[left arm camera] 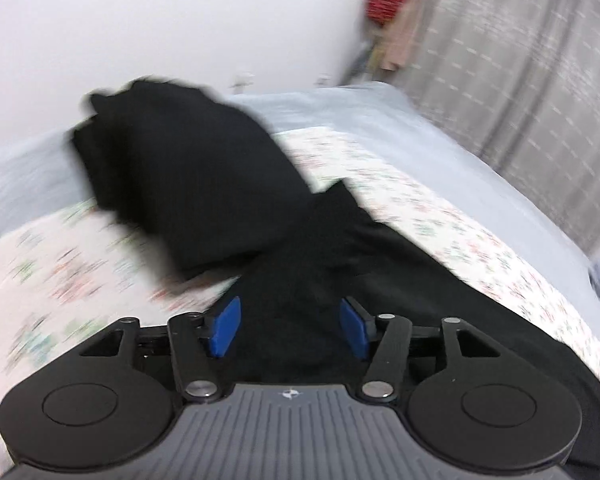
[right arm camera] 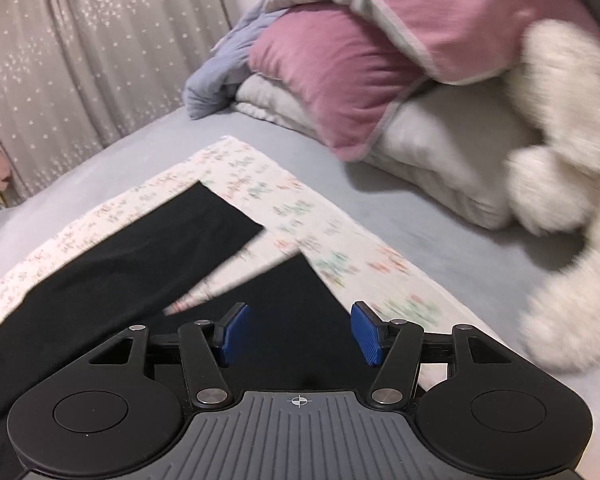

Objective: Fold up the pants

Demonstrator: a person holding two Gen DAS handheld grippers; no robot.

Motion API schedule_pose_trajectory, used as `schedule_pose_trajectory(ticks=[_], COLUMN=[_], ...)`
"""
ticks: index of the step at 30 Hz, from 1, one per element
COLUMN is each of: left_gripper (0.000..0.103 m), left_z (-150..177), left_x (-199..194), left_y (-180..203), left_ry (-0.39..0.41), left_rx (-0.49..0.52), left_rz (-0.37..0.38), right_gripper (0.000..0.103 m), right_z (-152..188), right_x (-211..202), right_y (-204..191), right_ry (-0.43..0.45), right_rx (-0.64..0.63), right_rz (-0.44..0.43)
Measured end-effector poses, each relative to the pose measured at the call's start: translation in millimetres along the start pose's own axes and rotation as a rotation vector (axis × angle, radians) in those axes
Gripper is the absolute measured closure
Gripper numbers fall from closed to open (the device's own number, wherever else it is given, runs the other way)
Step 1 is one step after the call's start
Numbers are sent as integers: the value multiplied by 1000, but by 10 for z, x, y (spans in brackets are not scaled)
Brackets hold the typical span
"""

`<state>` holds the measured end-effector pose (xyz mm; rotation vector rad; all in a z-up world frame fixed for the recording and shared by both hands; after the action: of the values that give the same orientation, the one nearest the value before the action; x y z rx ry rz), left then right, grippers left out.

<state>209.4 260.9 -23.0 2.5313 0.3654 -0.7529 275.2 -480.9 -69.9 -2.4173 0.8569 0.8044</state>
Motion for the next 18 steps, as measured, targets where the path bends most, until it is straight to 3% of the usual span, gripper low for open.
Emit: schedule_pose_trajectory(ticks=[4,8,14,16,18], left_gripper=[20,20,19,19,20], left_z=[-91,-128,-157,-125,-73], left_x=[466,993,1374,1439,1454], left_y=[380,481,436,480,510], left_ry=[-15,-34,-66,-68,-74], left_rx=[165,263,275,294,339], left_rz=[18,-29,-66,-70,-73], right_gripper=[47,47,48,55,79], right_z=[-207,-356,-359,-359,-360], right_x=[434,819,1362,1452,1522], right_y=[-204,-299,-420,-459,-518], right_ry=[-47,-60,-113,-120,-135], right_rx=[-6,64,104,111,101], right_rz=[-23,-59,-65,-87,-109])
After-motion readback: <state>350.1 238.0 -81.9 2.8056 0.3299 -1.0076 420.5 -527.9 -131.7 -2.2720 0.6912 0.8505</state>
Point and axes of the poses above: each gripper's, at about its wrist camera, not at the fingertips, and x roughly the way its jaws point, y to its right, z to its underside, the point moved 5 cm from there along x, roughly the way its jaws point, and after that the axes turned 8 degrees about z, right-handed, at the moved point
